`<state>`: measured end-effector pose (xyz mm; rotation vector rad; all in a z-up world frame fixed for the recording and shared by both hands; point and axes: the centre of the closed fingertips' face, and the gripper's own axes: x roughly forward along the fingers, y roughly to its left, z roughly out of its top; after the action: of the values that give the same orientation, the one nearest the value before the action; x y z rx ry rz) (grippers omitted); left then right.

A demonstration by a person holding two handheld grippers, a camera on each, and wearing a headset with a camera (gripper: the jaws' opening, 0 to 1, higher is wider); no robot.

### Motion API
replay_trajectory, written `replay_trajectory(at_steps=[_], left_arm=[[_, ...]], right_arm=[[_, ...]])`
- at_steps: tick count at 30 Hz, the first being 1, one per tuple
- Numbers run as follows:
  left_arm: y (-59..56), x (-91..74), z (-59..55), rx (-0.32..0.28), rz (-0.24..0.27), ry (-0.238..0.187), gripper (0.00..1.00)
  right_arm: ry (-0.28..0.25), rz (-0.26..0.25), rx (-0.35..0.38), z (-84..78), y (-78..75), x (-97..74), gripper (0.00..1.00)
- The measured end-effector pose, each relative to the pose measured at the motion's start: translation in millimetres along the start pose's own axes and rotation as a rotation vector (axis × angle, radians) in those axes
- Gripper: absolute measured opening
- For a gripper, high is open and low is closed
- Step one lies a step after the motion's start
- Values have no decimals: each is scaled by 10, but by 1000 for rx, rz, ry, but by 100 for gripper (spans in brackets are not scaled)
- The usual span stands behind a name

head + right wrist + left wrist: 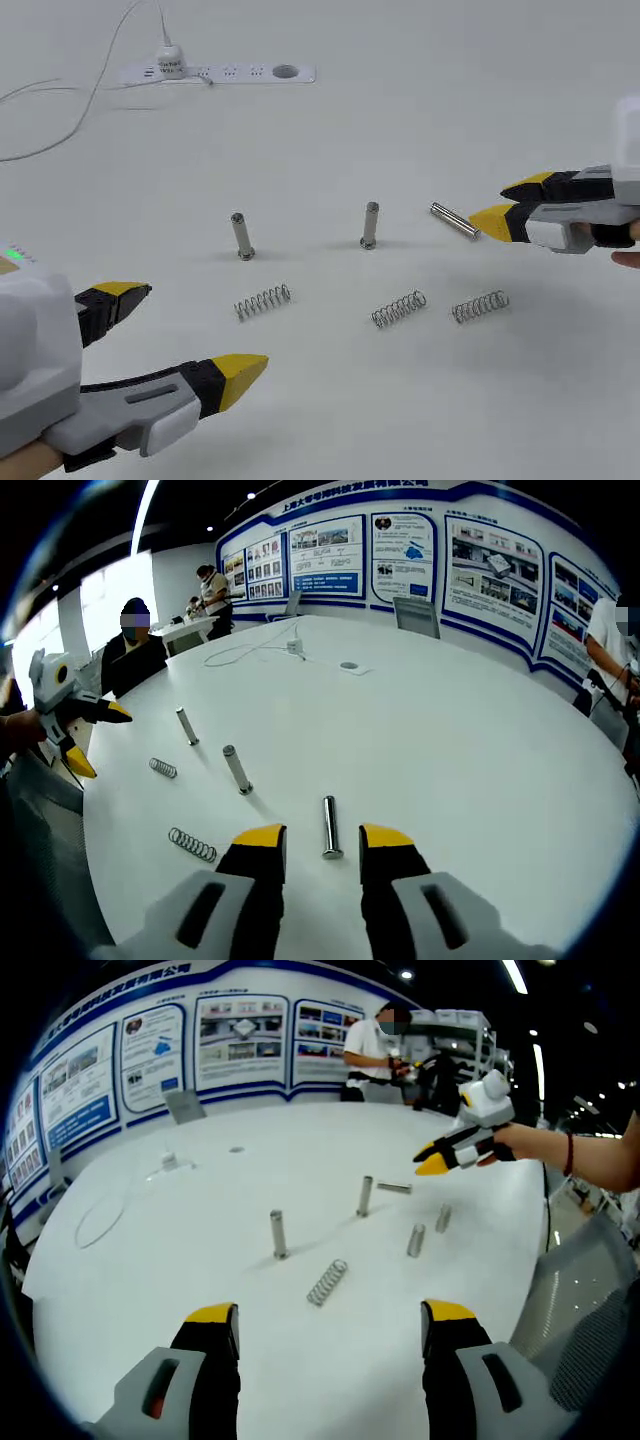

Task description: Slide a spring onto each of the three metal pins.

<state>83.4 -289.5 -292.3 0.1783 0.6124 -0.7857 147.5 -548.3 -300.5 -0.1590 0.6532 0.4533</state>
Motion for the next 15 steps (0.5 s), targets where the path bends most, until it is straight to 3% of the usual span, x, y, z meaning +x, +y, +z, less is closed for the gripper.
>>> replay_trajectory(at_steps=[15], left_arm=[[-35,19,-36,-4,-8,7,76]], right_arm=[[79,18,-4,-48,-97,417,23]])
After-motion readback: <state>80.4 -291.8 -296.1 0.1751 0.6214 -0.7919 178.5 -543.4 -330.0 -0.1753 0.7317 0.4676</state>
